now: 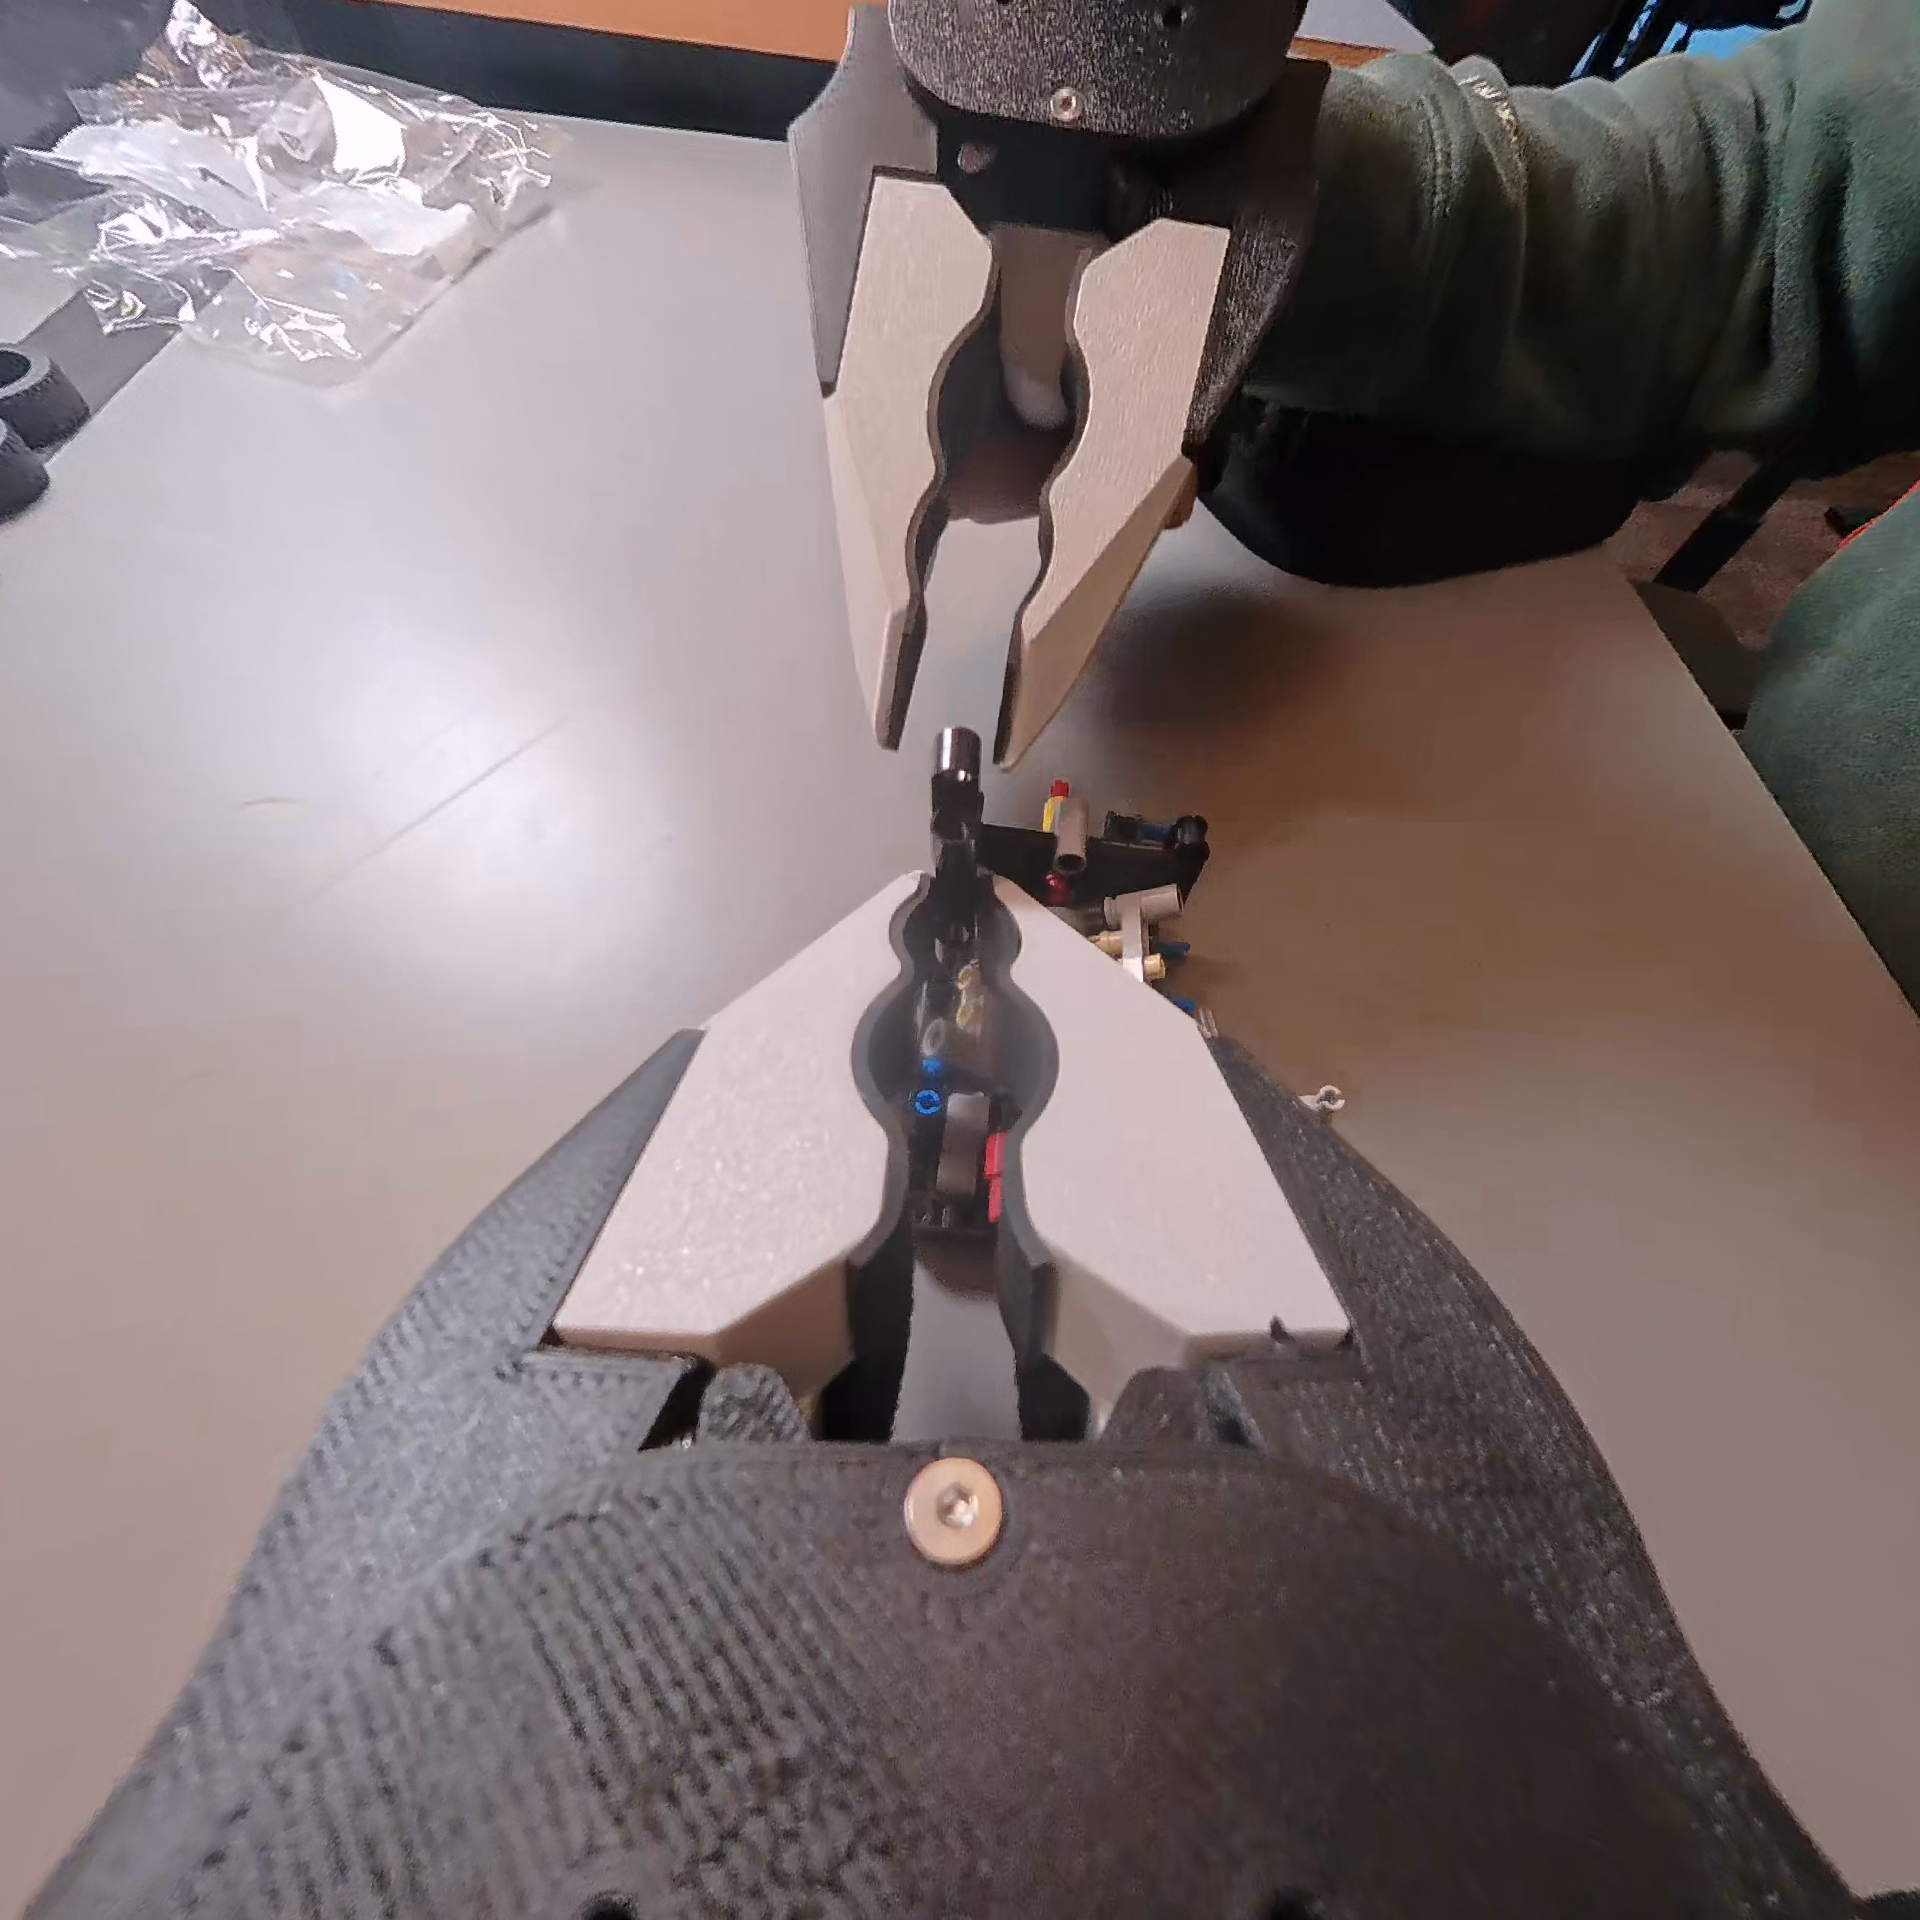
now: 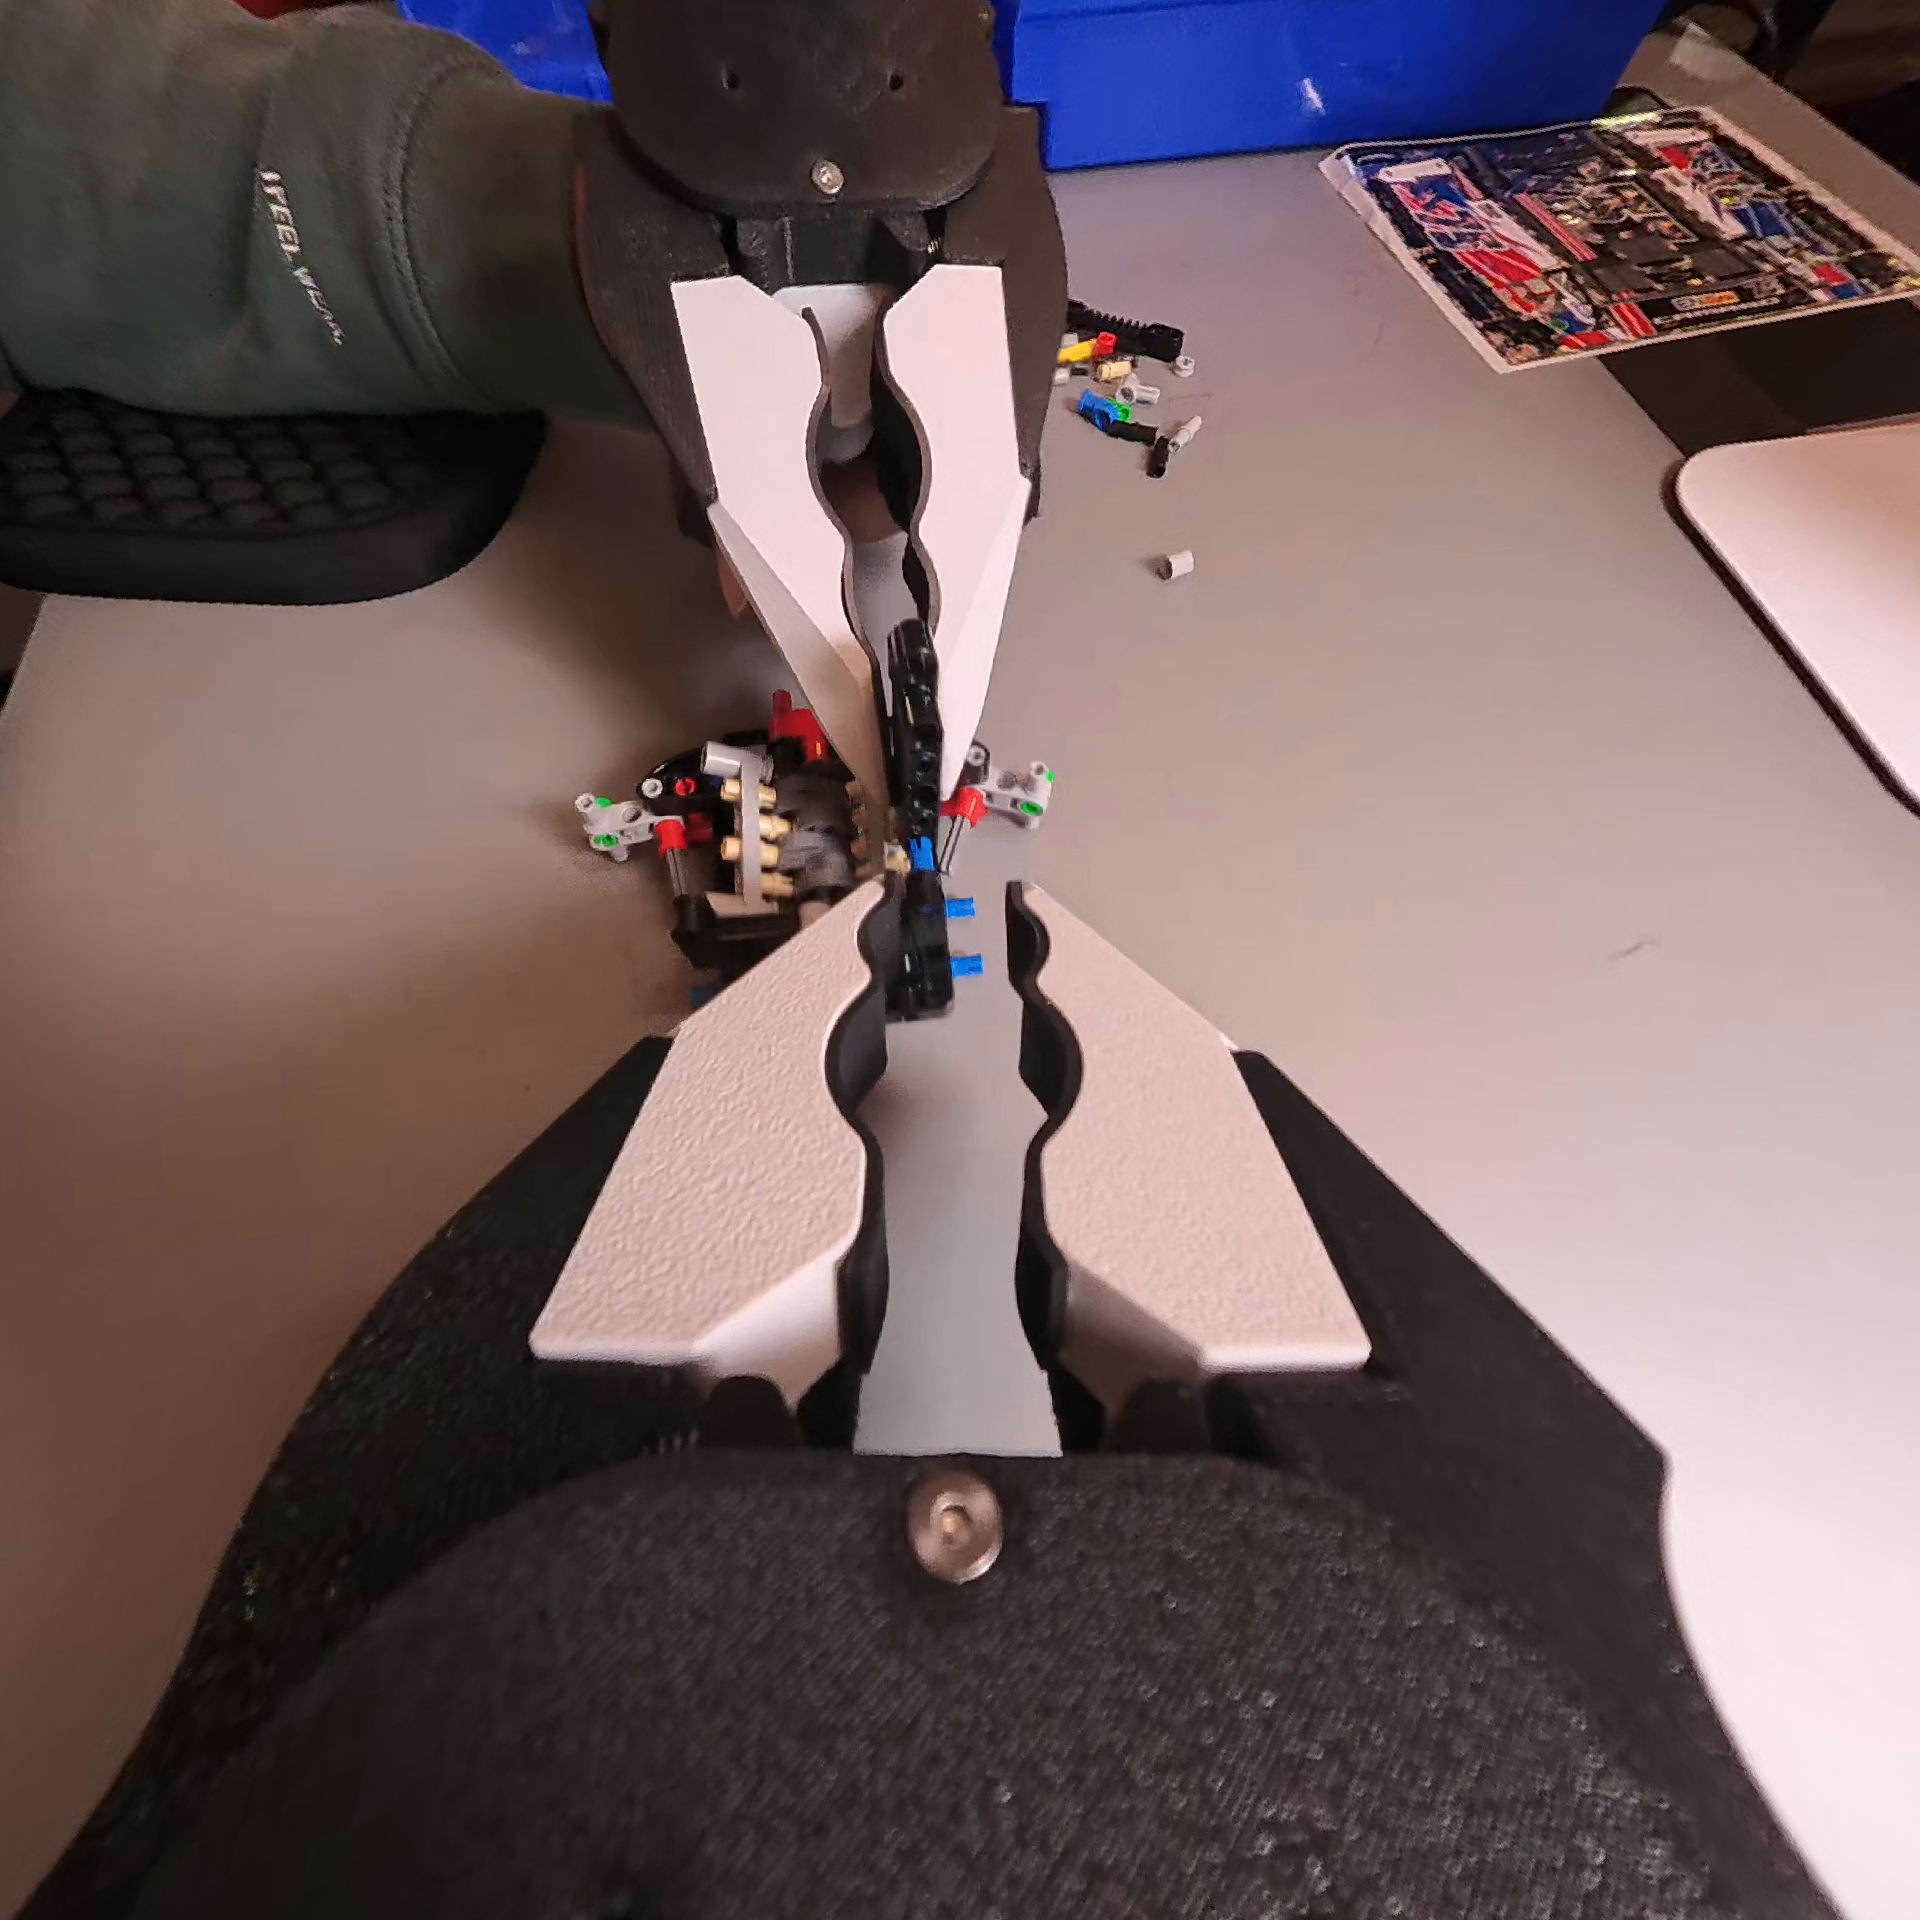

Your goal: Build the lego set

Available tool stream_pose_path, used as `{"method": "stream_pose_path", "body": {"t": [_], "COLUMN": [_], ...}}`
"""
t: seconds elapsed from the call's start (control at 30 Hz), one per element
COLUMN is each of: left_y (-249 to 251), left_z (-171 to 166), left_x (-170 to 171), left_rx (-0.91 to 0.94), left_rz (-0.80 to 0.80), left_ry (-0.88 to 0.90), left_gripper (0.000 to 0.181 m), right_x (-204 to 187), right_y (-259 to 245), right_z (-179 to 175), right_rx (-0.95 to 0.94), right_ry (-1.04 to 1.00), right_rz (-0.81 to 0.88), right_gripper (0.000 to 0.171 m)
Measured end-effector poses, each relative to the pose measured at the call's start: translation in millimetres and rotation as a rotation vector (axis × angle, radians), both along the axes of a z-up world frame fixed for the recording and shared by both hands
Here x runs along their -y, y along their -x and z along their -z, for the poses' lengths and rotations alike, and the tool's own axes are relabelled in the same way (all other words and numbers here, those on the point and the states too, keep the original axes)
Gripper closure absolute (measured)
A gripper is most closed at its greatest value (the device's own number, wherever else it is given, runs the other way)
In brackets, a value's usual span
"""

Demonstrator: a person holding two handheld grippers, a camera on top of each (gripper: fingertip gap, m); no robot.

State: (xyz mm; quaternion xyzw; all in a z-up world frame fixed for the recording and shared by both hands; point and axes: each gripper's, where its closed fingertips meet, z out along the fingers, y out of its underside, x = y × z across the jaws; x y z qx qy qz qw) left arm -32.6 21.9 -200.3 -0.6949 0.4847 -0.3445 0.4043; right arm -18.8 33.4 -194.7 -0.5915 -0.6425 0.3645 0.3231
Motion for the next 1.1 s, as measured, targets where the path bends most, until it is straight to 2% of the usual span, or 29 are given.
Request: {"method": "stream_pose_path", "body": {"t": [0.13, 0.47, 0.57, 0.9, 1.1], "left_y": [-2, -2, -2, -2, -2], "left_z": [0, 1, 1, 0, -1], "left_x": [0, 1, 1, 1, 0], "left_rx": [0.014, 0.036, 0.036, -0.042, -0.003], "left_rz": [0.0, -0.003, -0.001, 0.042, 0.064], "left_ry": [0.013, 0.025, 0.025, -0.046, -0.024], "left_gripper": [0.175, 0.175, 0.175, 0.176, 0.176], "right_x": [-2, 7, 8, 8, 8], "right_y": [-11, -2, 0, 1, 1], "right_z": [8, 13, 11, 11, 11], "right_rx": [0.019, 0.0, -0.014, 0.019, 0.044], "right_ry": [0.014, 0.041, 0.04, 0.017, 0.006], "right_rz": [0.0, -0.026, -0.025, -0.052, -0.058], "right_gripper": [0.156, 0.159, 0.165, 0.166, 0.167]}}
